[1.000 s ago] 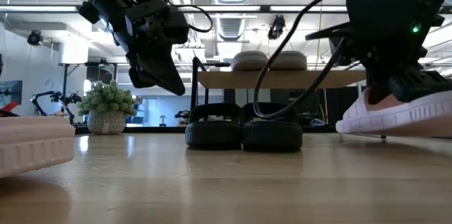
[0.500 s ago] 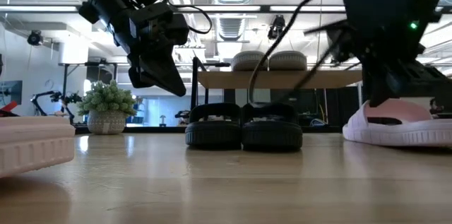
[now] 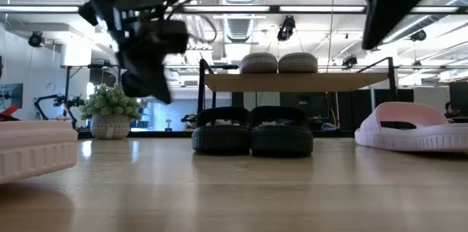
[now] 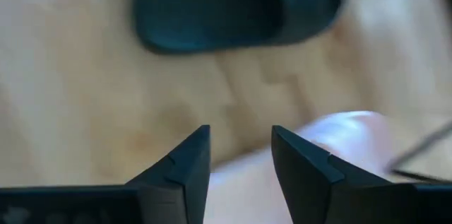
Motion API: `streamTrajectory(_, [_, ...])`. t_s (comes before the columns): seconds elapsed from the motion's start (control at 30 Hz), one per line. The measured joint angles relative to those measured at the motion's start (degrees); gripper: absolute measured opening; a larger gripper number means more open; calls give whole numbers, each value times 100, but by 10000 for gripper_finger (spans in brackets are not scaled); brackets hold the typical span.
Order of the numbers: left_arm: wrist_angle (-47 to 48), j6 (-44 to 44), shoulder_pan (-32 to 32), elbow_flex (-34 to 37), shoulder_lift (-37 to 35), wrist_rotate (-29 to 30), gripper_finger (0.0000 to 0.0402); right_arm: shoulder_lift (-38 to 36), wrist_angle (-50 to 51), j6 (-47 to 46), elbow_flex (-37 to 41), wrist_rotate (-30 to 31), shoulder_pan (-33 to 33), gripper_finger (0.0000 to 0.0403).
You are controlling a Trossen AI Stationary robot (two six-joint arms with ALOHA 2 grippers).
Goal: Pick and place slides into the shelf
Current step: Move the left pink slipper to the top right of the table
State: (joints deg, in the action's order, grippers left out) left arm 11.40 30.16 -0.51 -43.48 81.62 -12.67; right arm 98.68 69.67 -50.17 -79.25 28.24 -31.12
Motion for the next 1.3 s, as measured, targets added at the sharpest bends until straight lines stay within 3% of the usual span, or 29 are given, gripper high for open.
streamTrajectory(0.17, [542, 785, -6, 86, -13, -582, 18, -8, -695, -691, -222, -424, 9, 139])
streamTrajectory(0.27, [1528, 867, -243, 103, -340, -775, 18, -8, -778, -1021, -243, -444, 27, 141])
streamTrajectory(0.4, [3020, 1276, -853, 124, -1274, -42, 18, -8, -786, -1230, -257, -444, -67, 141])
streamTrajectory(0.53, [3097, 2960, -1407, 216, -2377, 311, 18, -8, -936, -1336, -157, -445, -205, 138])
streamTrajectory(0.67, [3127, 4587, -2172, 299, -3237, 1179, 18, -8, -1156, -1394, 1, -438, -228, 131])
streamTrajectory(0.77, [3116, 5312, -2814, 367, -3586, 1746, 18, -8, -1187, -1393, 74, -428, -225, 127])
streamTrajectory(0.87, [3110, 5933, -3399, 467, -3641, 2081, 18, -8, -1196, -1393, 90, -433, -232, 122])
streamTrajectory(1.03, [3127, 7274, -4281, 662, -3271, 2062, 35, -8, -1187, -1393, 90, -443, -290, 117])
streamTrajectory(1.3, [3095, 9408, -5525, 604, -2410, 2149, 136, -8, -1119, -1231, 100, -423, -272, 116])
